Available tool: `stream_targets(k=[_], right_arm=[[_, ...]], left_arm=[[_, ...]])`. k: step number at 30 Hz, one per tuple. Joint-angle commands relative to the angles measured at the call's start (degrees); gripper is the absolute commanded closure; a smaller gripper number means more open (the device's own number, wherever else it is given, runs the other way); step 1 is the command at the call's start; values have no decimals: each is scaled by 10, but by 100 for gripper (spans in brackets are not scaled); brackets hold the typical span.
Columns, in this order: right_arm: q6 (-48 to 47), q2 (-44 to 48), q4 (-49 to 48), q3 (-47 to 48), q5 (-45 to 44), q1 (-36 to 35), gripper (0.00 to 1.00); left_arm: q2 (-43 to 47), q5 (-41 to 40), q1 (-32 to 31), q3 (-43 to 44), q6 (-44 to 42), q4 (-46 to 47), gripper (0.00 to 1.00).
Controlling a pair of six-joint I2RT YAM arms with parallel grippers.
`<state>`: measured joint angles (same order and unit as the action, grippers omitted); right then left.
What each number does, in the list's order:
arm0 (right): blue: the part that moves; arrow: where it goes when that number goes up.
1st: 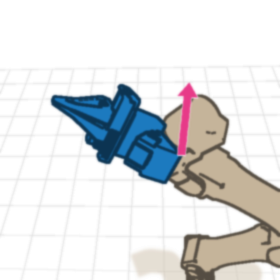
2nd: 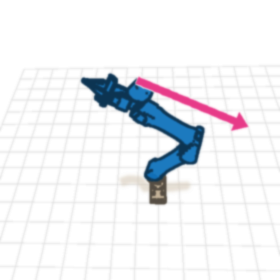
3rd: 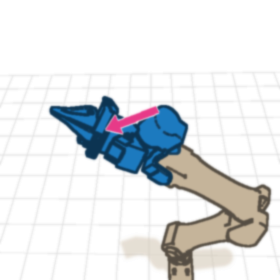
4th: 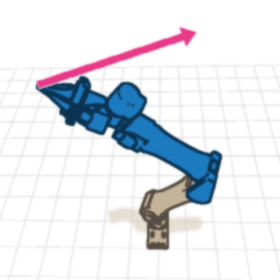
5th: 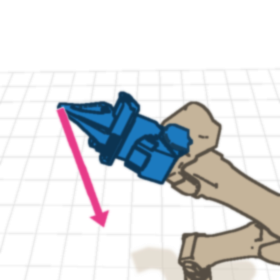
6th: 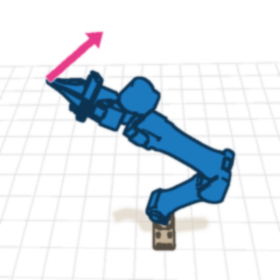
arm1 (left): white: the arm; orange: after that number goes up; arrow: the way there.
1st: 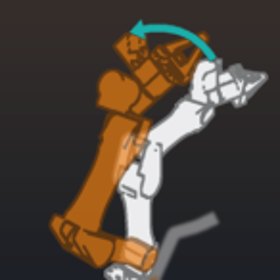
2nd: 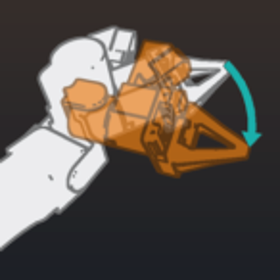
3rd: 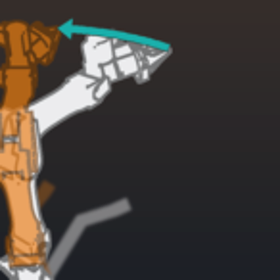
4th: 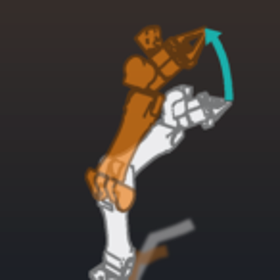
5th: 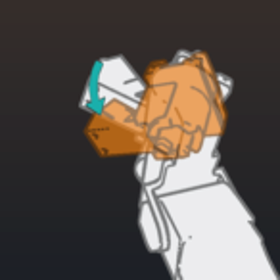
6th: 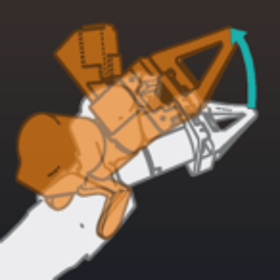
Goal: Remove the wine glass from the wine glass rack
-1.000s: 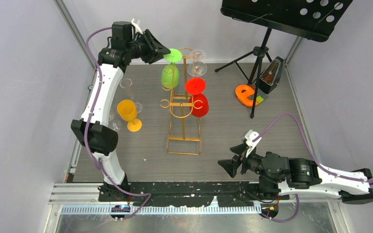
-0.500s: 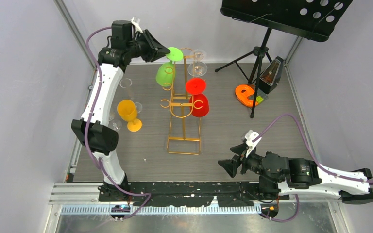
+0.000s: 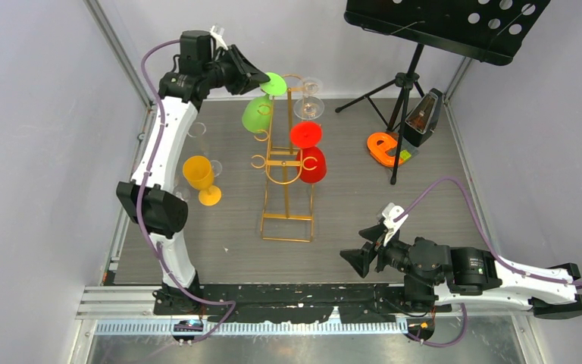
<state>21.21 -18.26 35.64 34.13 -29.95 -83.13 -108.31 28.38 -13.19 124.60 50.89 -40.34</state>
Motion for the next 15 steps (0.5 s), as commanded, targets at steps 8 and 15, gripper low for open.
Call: stream_targets(k=[8, 15], right_arm=[[6, 9, -16, 0, -15, 1, 18], [6, 9, -15, 0, -16, 1, 18]], left_arm=[[-9, 22, -8, 33, 7, 27, 91], [-7, 26, -8, 41, 7, 25, 100]])
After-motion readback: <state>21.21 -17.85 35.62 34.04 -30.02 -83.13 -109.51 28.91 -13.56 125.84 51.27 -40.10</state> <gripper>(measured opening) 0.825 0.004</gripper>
